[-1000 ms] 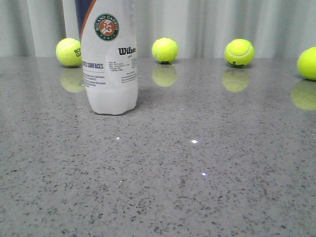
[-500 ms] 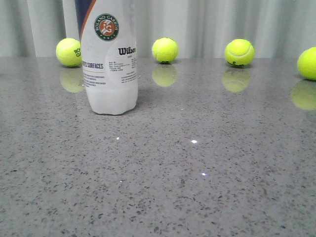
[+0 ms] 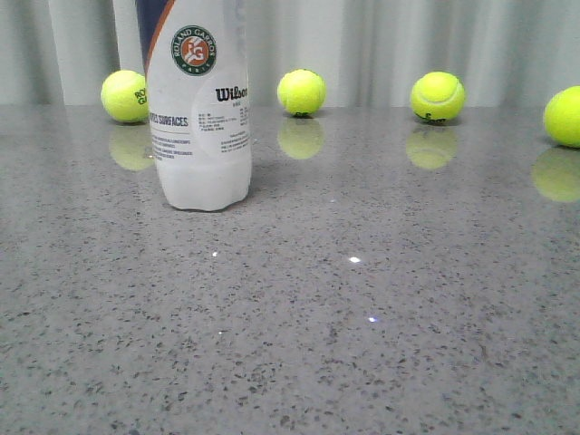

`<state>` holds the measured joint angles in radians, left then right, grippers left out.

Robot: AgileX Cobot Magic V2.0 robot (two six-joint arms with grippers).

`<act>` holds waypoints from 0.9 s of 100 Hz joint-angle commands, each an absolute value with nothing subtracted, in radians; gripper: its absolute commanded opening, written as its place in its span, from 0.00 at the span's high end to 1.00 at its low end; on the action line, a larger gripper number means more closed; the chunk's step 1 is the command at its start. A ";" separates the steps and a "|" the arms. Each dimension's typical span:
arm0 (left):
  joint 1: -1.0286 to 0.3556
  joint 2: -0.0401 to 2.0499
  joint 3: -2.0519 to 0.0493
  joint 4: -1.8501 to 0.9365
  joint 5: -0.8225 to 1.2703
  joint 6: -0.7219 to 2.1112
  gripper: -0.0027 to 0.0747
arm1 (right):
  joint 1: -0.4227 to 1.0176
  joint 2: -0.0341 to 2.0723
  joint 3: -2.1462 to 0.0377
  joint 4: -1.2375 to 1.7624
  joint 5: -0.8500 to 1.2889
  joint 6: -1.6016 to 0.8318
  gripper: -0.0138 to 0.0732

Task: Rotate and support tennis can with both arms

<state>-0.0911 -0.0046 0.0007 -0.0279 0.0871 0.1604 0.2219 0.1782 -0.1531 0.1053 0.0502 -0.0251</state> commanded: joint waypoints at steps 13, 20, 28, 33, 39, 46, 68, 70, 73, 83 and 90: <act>-0.088 -0.037 0.046 -0.028 0.009 0.151 0.99 | 0.070 0.161 -0.066 -0.088 -0.155 0.139 0.91; -0.088 -0.037 0.046 -0.028 0.009 0.151 0.99 | 0.034 0.126 -0.037 -0.090 -0.136 0.141 0.91; -0.088 -0.037 0.046 -0.028 0.009 0.151 0.99 | -0.002 0.084 -0.005 -0.090 -0.109 0.141 0.91; -0.088 -0.037 0.046 -0.028 0.009 0.151 0.99 | -0.018 0.054 0.018 -0.090 -0.108 0.141 0.91; -0.088 -0.037 0.046 -0.028 0.009 0.151 0.99 | -0.028 0.006 0.030 -0.093 -0.065 0.141 0.91; -0.088 -0.037 0.046 -0.028 0.009 0.151 0.99 | -0.030 -0.030 0.029 -0.095 -0.033 0.141 0.91; -0.088 -0.037 0.046 -0.028 0.009 0.151 0.99 | -0.030 -0.028 0.029 -0.095 -0.006 0.141 0.91; -0.088 -0.037 0.046 -0.028 0.009 0.151 0.99 | -0.030 -0.028 0.029 -0.095 -0.006 0.141 0.91; -0.088 -0.037 0.046 -0.028 0.009 0.151 0.99 | -0.030 -0.028 0.029 -0.095 -0.006 0.141 0.91; -0.088 -0.037 0.046 -0.028 0.009 0.151 0.99 | -0.030 -0.028 0.029 -0.095 -0.006 0.141 0.91; -0.088 -0.037 0.046 -0.028 0.009 0.151 0.99 | -0.030 -0.028 0.029 -0.095 -0.006 0.141 0.91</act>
<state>-0.0911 -0.0046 0.0007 -0.0279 0.0884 0.1604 -0.0219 -0.0104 0.0255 -0.0822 0.0640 0.1403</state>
